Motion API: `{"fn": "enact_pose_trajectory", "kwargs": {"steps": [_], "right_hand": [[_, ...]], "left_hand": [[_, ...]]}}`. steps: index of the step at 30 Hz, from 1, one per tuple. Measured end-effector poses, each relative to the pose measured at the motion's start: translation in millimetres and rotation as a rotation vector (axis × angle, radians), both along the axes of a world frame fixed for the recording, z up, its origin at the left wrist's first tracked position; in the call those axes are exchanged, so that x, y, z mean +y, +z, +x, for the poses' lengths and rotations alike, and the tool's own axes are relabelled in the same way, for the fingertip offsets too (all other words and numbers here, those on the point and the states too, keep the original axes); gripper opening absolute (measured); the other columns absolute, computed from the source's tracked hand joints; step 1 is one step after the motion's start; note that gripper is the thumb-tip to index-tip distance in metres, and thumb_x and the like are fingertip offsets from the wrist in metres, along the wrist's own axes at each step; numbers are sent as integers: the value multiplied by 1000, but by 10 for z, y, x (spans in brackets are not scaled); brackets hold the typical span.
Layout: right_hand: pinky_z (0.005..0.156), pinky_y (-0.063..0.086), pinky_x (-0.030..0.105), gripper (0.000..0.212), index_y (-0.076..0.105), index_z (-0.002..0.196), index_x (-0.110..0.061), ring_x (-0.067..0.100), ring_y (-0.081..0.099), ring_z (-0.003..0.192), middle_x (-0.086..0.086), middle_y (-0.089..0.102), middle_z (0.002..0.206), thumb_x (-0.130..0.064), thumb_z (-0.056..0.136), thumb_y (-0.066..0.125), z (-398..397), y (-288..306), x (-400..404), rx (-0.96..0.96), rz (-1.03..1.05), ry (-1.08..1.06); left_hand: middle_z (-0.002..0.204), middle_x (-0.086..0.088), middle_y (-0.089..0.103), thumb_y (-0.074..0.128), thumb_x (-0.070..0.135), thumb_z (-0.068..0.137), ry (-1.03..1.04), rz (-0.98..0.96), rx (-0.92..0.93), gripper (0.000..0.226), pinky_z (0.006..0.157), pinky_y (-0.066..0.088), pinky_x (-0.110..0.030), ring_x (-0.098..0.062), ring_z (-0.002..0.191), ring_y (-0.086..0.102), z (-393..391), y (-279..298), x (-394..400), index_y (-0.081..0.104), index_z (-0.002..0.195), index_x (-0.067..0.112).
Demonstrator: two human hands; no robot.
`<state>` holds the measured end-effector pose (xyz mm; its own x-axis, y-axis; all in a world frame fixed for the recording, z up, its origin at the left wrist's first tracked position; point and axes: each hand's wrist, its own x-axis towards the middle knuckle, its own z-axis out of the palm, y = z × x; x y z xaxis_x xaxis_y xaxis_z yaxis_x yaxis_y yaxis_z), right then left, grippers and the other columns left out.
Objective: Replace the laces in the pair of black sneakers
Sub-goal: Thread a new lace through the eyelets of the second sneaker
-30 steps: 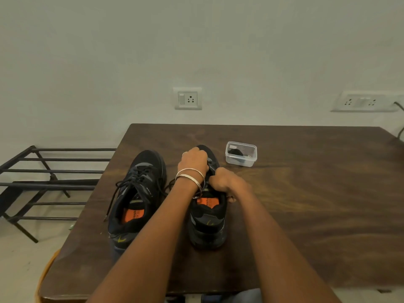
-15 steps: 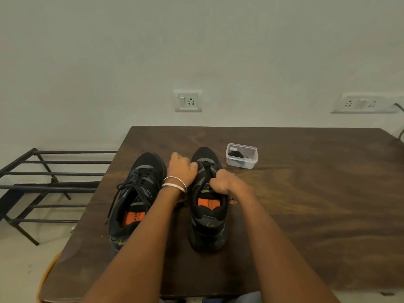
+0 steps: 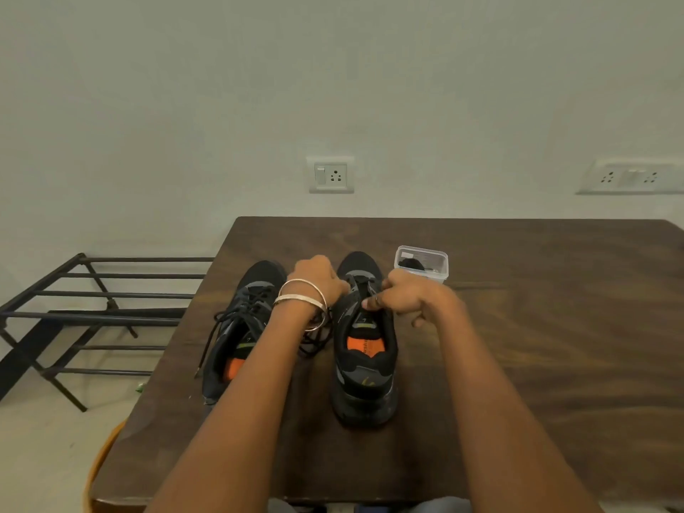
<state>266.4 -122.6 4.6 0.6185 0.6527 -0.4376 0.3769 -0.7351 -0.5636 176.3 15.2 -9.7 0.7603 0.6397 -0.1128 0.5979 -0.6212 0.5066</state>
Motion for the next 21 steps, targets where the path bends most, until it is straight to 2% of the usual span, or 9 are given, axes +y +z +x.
{"fn": "enact_pose_trajectory", "kwargs": {"steps": [1,3,5,7,9,11,13,17,21], "right_hand": [[70,49,35,29,59,116,-8,23,57,100,6,61,104,-26,95,63,30,15,25,-37,82,-4],[81,50,33,24,65,117,-4,24,60,104,9,66,110,-15,96,58,88,3,87,-164,233,-39],[88,46,28,24,67,118,-5,23,60,110,10,66,119,-9,97,54,93,-33,159,-279,316,-71],[89,45,27,25,68,117,-5,22,60,111,10,66,120,-7,97,53,49,-105,225,-363,332,-61],[96,47,32,24,70,115,-5,26,60,112,13,66,119,-7,96,54,25,-210,280,-432,280,-5],[96,50,40,23,72,109,-5,29,61,105,16,66,114,-8,93,56,23,-318,322,-486,218,40],[91,52,41,22,73,106,-6,30,62,99,17,64,111,-10,89,58,22,-394,365,-521,192,53],[85,51,37,19,70,106,-4,31,60,99,15,57,112,-10,90,60,-30,-437,467,-644,138,57],[84,51,38,18,65,107,-4,31,60,101,15,59,111,-7,95,52,-74,-449,514,-748,92,44]], "left_hand": [[90,-10,69,69,36,84,-82,-82,42,29,74,54,-36,-23,76,63,1,22,-41,70,90,8],[85,-6,67,71,43,81,-191,-133,142,32,67,50,-33,-18,69,58,12,1,-146,65,85,13],[101,-10,63,71,49,79,-199,-45,179,40,69,46,-29,-20,81,58,32,-90,-223,59,94,13],[122,-14,50,69,47,81,-131,7,169,61,83,46,-35,-28,104,54,33,-179,-285,48,123,8],[129,-16,43,64,38,86,-77,11,120,60,90,45,-39,-34,112,51,29,-229,-317,41,131,6],[126,-18,47,58,30,89,-64,32,75,46,86,45,-40,-37,110,53,26,-241,-328,46,125,5],[120,-19,53,56,27,88,-49,55,43,38,77,43,-38,-38,106,56,18,-239,-317,51,117,4],[113,-19,59,53,29,89,-6,54,21,33,73,43,-38,-38,98,58,-32,-202,-316,56,109,3],[111,-18,57,53,29,91,52,11,12,31,72,42,-37,-32,88,55,-73,-152,-365,56,108,3]]}}
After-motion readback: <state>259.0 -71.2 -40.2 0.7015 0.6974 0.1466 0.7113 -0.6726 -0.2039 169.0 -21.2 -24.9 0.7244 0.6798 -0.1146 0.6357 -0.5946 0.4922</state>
